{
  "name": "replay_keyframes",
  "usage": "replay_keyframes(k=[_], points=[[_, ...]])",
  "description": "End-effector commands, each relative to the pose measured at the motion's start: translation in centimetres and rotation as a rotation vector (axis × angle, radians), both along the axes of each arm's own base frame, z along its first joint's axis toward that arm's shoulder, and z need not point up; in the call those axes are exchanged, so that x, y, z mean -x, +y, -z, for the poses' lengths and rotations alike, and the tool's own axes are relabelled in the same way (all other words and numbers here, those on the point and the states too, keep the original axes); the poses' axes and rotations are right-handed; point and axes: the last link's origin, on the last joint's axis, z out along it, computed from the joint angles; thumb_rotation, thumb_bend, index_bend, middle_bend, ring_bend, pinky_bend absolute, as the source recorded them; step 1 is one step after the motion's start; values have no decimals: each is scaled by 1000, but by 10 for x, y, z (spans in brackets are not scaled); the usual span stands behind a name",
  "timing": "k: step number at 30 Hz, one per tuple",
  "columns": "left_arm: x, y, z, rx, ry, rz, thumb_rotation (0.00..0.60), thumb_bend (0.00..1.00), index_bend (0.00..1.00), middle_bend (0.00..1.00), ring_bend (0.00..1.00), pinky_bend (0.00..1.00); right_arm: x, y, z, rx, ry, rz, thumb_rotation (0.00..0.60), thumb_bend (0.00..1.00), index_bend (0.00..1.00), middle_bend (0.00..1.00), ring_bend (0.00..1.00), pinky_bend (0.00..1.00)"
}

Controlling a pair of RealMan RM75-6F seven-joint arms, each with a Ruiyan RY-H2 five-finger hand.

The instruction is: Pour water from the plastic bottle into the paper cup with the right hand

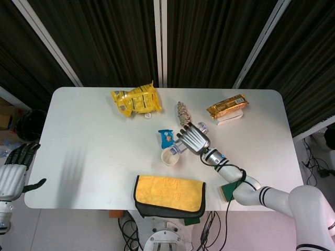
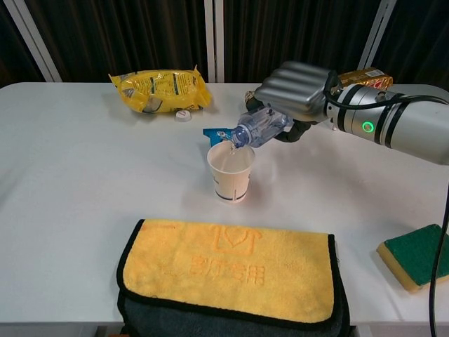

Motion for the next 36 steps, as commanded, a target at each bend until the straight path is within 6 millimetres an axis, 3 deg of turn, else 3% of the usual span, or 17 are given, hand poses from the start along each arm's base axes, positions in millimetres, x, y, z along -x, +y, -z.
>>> replay_keyframes(k=[1,36], points=[[0,0,0,0,0,0,600,90,87,63,0,116,0,0,0,1,0,0,600,499,879,628,493,497],[-1,0,-1,0,2,1,600,90,87,63,0,116,3,0,-8,-8,-28,34,600,499,874,626,493,495]])
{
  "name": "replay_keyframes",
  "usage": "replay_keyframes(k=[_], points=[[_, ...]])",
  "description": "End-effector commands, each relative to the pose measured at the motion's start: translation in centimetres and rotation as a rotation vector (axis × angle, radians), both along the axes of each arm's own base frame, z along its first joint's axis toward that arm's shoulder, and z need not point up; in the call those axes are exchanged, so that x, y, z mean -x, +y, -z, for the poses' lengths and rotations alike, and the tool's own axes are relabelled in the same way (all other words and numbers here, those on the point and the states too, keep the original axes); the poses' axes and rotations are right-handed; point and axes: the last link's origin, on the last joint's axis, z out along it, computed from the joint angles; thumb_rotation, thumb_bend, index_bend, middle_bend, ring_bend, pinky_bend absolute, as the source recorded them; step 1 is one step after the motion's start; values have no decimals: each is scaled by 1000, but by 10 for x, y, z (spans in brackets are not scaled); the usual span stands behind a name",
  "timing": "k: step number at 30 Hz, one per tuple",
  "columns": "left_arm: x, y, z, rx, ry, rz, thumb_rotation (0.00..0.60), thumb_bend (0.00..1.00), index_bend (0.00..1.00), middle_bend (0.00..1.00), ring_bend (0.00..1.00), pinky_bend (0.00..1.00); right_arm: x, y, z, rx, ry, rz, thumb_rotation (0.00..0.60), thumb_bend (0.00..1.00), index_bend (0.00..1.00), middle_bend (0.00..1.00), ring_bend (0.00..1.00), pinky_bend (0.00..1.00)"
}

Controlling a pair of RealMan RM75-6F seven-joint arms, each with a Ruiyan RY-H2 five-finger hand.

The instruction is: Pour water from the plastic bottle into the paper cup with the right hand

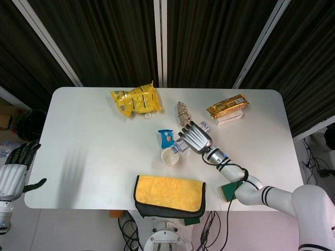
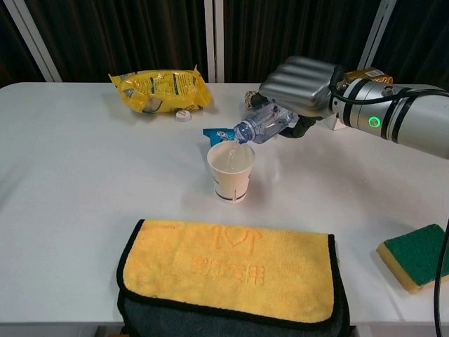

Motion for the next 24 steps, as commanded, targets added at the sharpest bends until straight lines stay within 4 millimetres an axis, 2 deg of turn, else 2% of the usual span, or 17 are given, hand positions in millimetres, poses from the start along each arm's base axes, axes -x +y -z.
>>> replay_keyframes(k=[1,9,15,19,24], points=[[0,0,0,0,0,-1,600,90,87,63,0,116,1,1,0,-23,-46,39,600,498,874,626,492,496],[1,0,0,1,0,-3,600,90,87,63,0,116,-1,6,-7,-112,-257,143,600,497,874,626,492,496],[1,-1,0,0,1,-4,600,90,87,63,0,116,6,9,-23,-192,-481,249,600,495,873,626,492,495],[0,0,1,3,2,-3,600,90,87,63,0,116,21,11,-35,-226,-674,347,600,493,872,626,492,495],[-1,1,4,12,4,2,600,90,87,63,0,116,59,13,-38,-257,-847,531,600,493,871,625,492,495]])
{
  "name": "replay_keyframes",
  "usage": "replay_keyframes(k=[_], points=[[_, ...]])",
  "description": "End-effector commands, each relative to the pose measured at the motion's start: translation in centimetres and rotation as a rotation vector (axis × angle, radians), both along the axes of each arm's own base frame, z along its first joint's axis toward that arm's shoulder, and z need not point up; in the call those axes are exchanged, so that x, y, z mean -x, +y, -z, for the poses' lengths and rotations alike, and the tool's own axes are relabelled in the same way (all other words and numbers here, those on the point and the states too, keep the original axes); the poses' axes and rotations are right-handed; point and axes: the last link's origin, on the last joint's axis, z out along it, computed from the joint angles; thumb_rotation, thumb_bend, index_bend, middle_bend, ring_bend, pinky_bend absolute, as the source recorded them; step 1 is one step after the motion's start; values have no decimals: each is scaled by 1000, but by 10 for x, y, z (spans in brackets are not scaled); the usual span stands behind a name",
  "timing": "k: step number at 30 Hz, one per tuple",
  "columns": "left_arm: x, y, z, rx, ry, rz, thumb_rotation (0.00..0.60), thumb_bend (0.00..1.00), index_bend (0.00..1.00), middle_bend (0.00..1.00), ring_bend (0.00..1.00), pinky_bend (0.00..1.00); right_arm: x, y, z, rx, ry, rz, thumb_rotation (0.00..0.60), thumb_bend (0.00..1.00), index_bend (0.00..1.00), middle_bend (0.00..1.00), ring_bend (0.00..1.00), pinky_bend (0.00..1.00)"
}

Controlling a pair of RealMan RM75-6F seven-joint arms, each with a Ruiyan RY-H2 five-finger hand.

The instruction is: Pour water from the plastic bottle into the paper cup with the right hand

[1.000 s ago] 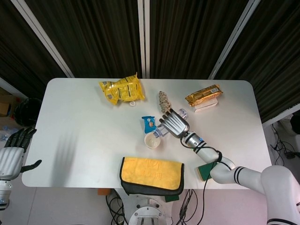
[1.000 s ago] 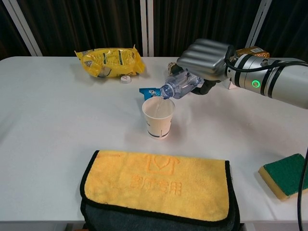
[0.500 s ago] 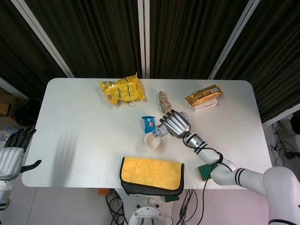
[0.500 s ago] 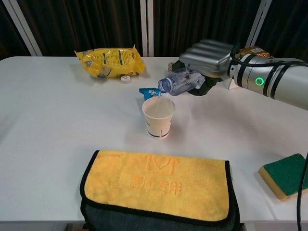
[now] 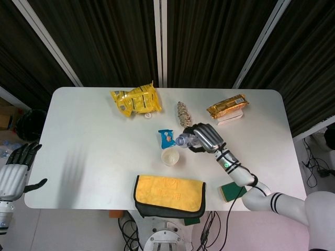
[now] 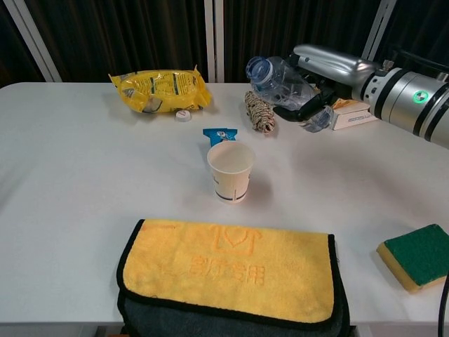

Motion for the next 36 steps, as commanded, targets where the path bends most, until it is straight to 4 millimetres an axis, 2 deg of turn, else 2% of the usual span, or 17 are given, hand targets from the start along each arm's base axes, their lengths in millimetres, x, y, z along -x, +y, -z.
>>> replay_keyframes(k=[1,6,8,12,18,28,36], points=[[-1,1,1,5,2,2,600,89,87,63,0,116,41,4,-8,-48,-163,190,600,493,870,625,492,495],[-3,1,3,11,10,4,600,90,87,63,0,116,73,10,-2,-123,-357,348,600,493,867,625,492,495],[-4,1,2,11,13,3,600,90,87,63,0,116,82,14,0,-106,-448,354,600,492,866,626,492,495],[-5,2,4,18,17,1,600,90,87,63,0,116,97,23,6,-45,-603,357,600,478,865,626,492,495],[-8,5,8,35,23,3,600,90,87,63,0,116,111,29,13,-65,-756,380,600,455,845,622,491,495],[-10,6,10,46,33,-4,600,90,87,63,0,116,134,32,18,-91,-786,432,600,423,831,622,480,495],[-12,8,12,53,39,-2,600,90,87,63,0,116,142,34,20,-60,-675,396,600,384,828,622,470,495]])
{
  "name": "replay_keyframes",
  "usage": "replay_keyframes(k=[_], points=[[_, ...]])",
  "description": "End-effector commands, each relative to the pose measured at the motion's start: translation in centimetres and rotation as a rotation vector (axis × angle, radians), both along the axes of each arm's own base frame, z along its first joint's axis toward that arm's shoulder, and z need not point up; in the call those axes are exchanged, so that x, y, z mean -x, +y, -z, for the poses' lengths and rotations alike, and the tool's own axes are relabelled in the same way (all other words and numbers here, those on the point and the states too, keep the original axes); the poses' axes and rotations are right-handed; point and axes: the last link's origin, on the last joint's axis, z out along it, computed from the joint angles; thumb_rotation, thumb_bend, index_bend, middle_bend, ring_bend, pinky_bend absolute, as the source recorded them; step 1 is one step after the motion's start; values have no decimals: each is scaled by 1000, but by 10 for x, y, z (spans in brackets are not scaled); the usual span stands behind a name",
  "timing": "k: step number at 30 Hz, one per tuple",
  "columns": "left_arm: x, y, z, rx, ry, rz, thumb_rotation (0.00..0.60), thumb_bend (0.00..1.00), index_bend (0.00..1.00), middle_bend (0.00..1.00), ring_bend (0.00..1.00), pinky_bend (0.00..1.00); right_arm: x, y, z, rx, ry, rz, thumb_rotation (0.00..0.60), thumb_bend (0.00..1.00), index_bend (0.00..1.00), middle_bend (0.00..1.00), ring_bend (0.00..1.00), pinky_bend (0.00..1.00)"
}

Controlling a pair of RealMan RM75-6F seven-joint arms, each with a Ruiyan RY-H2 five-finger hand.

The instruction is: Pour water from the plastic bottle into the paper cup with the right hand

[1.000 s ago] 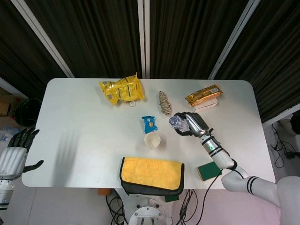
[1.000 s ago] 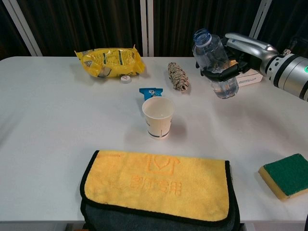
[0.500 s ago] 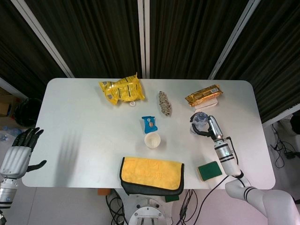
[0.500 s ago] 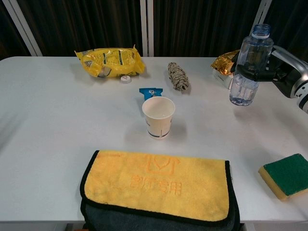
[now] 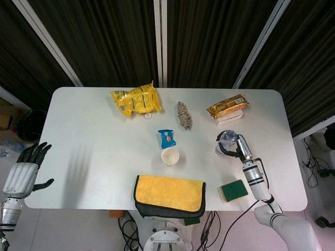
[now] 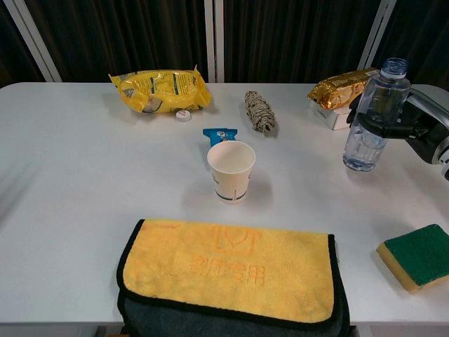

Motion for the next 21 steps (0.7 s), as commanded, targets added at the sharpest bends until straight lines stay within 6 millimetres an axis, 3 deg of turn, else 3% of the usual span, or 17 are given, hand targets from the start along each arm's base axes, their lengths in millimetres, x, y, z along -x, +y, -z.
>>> replay_keyframes(k=[1,14,21], points=[[0,0,0,0,1,0,600,89,87,63,0,116,2,3,4,0,45,-14,600,383,828,622,469,494],[0,0,1,3,5,-3,600,89,87,63,0,116,10,10,11,4,141,-15,600,374,811,622,452,474],[-1,0,0,4,8,0,600,90,87,63,0,116,-4,-6,12,16,108,-26,600,373,810,622,452,471]])
